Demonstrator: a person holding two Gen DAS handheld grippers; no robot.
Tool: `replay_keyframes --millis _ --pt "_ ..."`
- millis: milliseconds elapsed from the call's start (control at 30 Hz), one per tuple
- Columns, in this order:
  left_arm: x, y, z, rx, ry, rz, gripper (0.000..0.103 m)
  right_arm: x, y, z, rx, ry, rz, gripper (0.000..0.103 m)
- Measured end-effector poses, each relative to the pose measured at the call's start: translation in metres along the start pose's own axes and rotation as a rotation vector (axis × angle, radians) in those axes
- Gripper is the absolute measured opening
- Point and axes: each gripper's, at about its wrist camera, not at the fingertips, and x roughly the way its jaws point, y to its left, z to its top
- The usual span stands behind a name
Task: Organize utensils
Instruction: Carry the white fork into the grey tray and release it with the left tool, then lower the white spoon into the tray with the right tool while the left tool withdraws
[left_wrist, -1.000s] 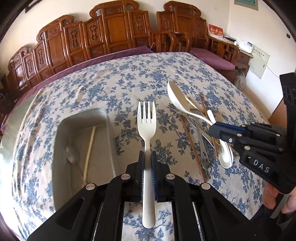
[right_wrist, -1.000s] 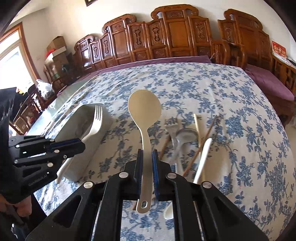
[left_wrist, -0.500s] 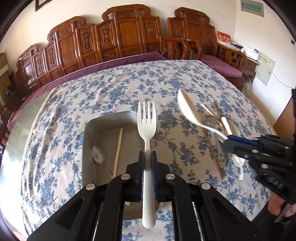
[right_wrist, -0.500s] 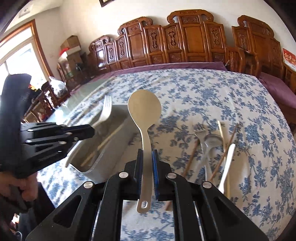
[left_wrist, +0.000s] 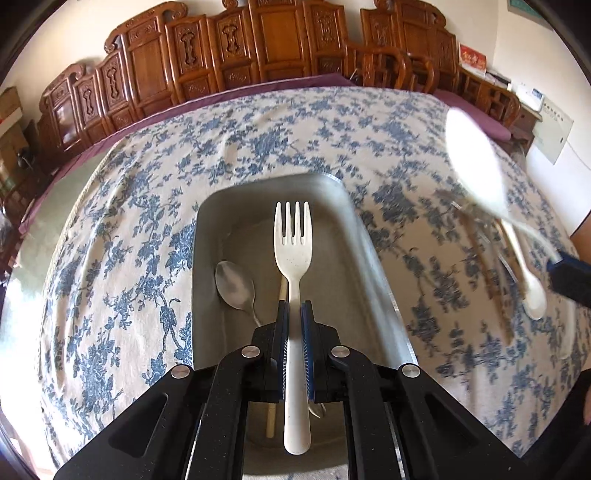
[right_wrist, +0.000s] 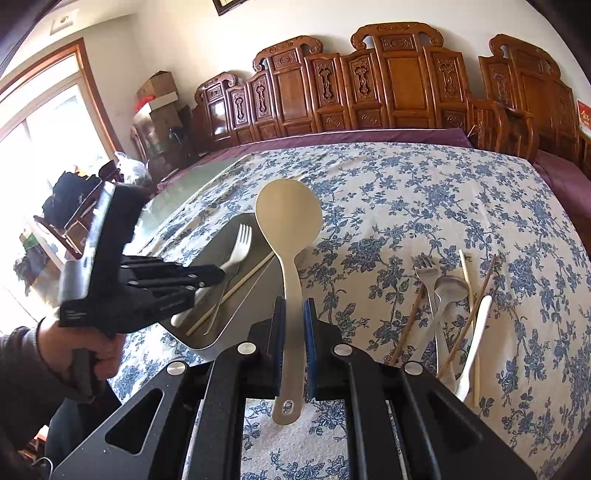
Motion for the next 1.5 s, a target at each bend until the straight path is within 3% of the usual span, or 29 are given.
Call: replay_keyframes --millis 433,767,1033,1500 --pt "0.033 0.000 0.002 0.014 0.085 0.016 0.006 0.004 -0.002 -0.002 -0.008 0.010 -0.014 0.012" --pt "0.032 0.001 -0.001 0.006 0.079 -0.002 0.007 0.008 -0.005 -0.005 -0.010 0.024 -0.025 0.012" --pt "0.009 0.006 -0.002 -0.007 0.009 -0.013 0.014 0.011 -0.002 -0.009 -0.015 0.039 -0.038 0.012" --pt "-0.050 0.028 -0.008 -0.036 -0.151 -0.047 0.014 0.019 0.023 -0.007 -0.056 0.071 -0.051 0.012"
